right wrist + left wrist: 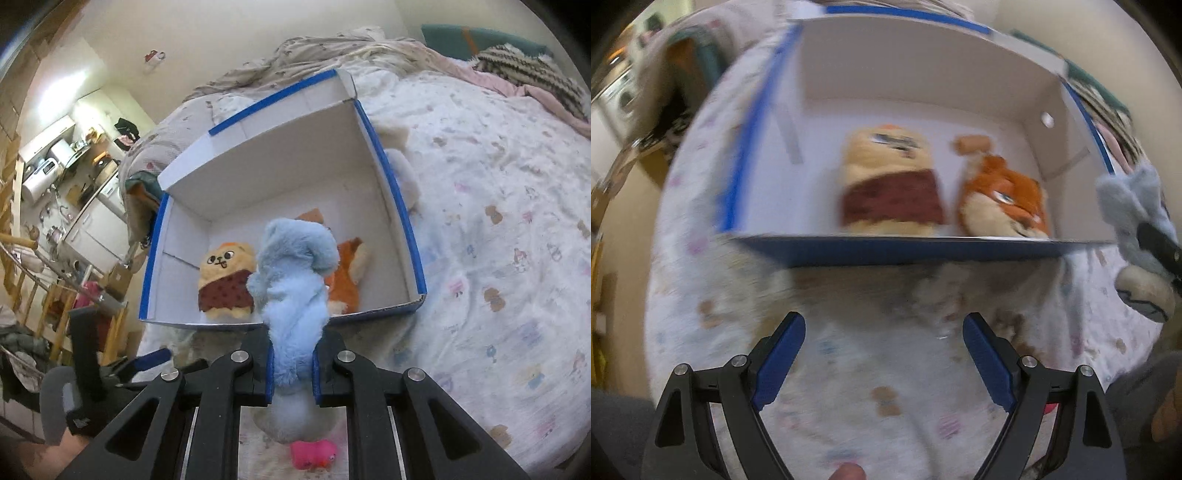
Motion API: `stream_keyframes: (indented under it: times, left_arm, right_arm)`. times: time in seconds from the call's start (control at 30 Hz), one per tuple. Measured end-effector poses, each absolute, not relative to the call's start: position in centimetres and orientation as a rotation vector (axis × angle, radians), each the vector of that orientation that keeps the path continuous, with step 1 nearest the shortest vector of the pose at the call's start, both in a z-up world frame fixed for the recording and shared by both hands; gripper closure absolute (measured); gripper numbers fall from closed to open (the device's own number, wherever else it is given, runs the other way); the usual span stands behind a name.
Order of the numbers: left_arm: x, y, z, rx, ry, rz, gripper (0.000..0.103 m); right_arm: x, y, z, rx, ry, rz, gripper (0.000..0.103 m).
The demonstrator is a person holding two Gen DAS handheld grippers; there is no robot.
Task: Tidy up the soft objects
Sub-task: 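Grasp the clear bagged label packet with the left tool while the right tool holds the blue plush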
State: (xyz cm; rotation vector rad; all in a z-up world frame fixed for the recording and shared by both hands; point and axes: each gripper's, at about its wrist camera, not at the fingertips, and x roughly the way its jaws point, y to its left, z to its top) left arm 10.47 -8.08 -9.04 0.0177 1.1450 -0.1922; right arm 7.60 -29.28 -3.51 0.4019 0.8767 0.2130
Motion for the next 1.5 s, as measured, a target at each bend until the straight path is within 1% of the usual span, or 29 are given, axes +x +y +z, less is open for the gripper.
stream_keyframes:
  times: [0.2, 0.33, 0.4, 0.5, 0.57, 0.6, 0.63, 0.67, 0.73, 0.97, 1.13, 1.27, 1.4, 1.5]
  left_arm:
    - [12.5, -12.4, -12.1, 0.065, 1.204, -0.281, 0.018]
    - [13.7, -13.8, -14.2, 0.104, 1.241, -0.262, 0.022]
    - [14.0, -14.1, -14.8, 0.117, 1.251, -0.257, 0.028]
    - [14.3, -13.9, -15.2, 0.119, 1.250, -0.242, 0.041]
    - [14.5, -13.7, -15.3, 0.116, 1.244, -0.238, 0.043]
    - [14.6, -13.5, -15.3, 0.113, 1.241, -0.241, 0.052]
    - [14.6, -13.4, -15.2, 0.118, 1.234, -0.242, 0.056]
    - [14.7, -13.3, -15.2, 0.129, 1.226, -0.240, 0.062]
    - [14.7, -13.2, -15.1, 0.148, 1.220, -0.239, 0.065]
    - [14.1, -11.7, -14.9, 0.140, 1.221, -0.234, 0.066]
    - [13.1, -9.2, -14.6, 0.132, 1.236, -0.167, 0.066]
    - [12.5, -7.3, -13.5, 0.047, 1.266, -0.121, 0.066]
    - [11.3, -5.9, -11.6, 0.119, 1.192, -0.084, 0.066]
    - [10.3, -4.2, -10.4, 0.103, 1.181, -0.064, 0.066]
  right_arm:
    - [7.9, -30.0, -3.8, 0.441, 0.883, 0.223, 0.087]
    - [8.3, -29.8, -4.2, 0.444, 0.903, 0.228, 0.087]
    - [8.5, -29.6, -4.2, 0.429, 0.908, 0.225, 0.087]
    - [8.6, -29.3, -4.3, 0.422, 0.912, 0.232, 0.087]
    - [8.6, -29.2, -4.3, 0.415, 0.916, 0.234, 0.087]
    - [8.7, -29.1, -4.4, 0.412, 0.919, 0.235, 0.087]
    - [8.8, -29.0, -4.4, 0.407, 0.922, 0.234, 0.087]
    - [8.8, -28.9, -4.5, 0.402, 0.923, 0.233, 0.087]
    - [8.8, -28.7, -4.5, 0.389, 0.924, 0.227, 0.087]
    - [8.9, -28.3, -4.7, 0.361, 0.928, 0.218, 0.087]
    - [8.8, -28.1, -4.7, 0.350, 0.929, 0.211, 0.087]
    - [8.8, -27.8, -4.8, 0.335, 0.930, 0.210, 0.087]
    - [8.7, -27.6, -4.8, 0.322, 0.929, 0.215, 0.087]
    - [8.5, -27.5, -4.7, 0.320, 0.928, 0.217, 0.087]
